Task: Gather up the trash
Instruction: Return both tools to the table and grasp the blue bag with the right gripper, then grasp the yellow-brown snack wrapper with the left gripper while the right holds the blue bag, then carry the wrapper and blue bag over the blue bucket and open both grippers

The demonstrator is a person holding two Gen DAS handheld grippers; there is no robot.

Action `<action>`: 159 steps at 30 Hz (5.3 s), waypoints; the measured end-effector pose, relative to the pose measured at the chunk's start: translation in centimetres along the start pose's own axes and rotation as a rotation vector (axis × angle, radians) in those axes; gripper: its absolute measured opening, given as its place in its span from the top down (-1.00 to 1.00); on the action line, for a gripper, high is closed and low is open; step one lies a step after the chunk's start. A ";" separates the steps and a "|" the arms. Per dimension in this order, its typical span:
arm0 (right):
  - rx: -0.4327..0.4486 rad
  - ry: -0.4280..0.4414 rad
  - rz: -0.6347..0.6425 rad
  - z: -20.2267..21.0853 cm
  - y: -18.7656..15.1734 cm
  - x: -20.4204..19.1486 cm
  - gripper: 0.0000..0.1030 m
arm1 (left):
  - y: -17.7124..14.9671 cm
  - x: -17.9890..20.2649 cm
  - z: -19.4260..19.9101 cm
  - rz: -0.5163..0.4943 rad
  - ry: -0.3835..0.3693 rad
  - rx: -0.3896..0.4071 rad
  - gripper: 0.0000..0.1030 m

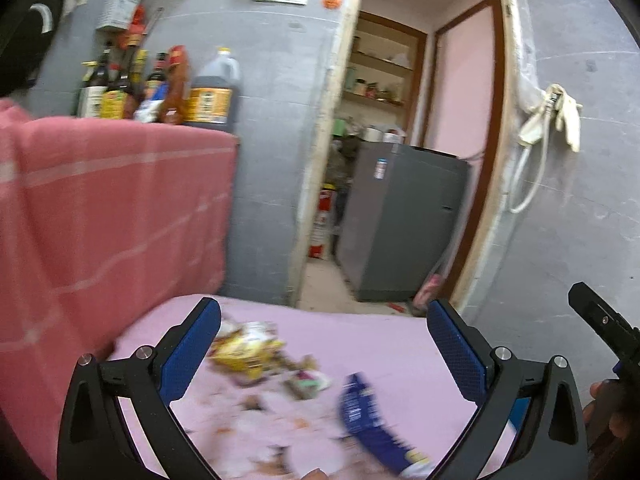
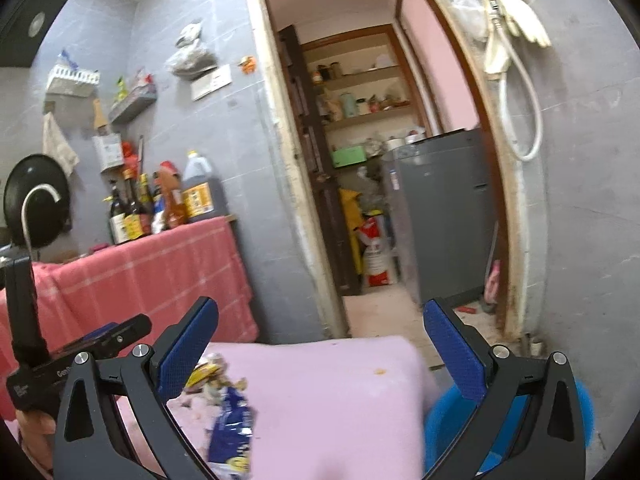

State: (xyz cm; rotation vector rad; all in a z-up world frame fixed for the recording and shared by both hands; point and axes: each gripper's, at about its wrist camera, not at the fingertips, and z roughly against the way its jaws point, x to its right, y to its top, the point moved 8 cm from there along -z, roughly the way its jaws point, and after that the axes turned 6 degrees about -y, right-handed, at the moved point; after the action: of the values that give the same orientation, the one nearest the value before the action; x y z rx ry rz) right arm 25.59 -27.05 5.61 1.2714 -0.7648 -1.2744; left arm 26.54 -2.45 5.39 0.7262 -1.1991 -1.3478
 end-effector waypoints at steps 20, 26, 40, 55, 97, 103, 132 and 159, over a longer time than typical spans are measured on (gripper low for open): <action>-0.520 0.082 0.140 -6.6 -13.4 -7.7 -1.00 | -7.1 -9.9 -1.3 0.086 0.096 -0.223 -0.96; -0.633 0.078 0.174 -7.7 -16.1 -7.8 -0.60 | -8.0 -10.3 -3.7 0.103 0.063 -0.300 -0.95; -0.642 0.071 0.118 -10.0 -15.7 -7.0 0.17 | -7.3 -8.7 -9.8 -0.005 0.022 -0.405 -0.76; -0.626 0.114 0.136 -9.7 -15.3 -7.9 0.67 | -8.0 -8.6 -10.0 0.033 -0.024 -0.465 -0.03; -0.583 0.121 0.059 -6.5 -14.9 -6.2 0.24 | -11.7 -6.2 -2.0 0.119 -0.019 -0.525 0.00; -0.393 0.109 0.096 -4.3 -10.7 -6.4 0.24 | -9.3 -4.5 -1.3 0.154 -0.047 -0.397 0.01; 0.118 -0.321 0.114 4.6 4.3 12.0 0.22 | 0.4 20.0 -7.1 0.003 -0.421 0.039 -0.01; -0.186 -0.364 -0.164 0.9 -5.4 22.6 0.04 | -10.4 24.6 -17.2 0.022 -0.435 -0.392 -0.05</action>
State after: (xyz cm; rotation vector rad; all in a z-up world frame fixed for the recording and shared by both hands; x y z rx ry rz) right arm 28.00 -47.94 -4.30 0.9784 -0.7858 -1.6985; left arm 34.72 -31.70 -3.84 0.1407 -1.2145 -1.7122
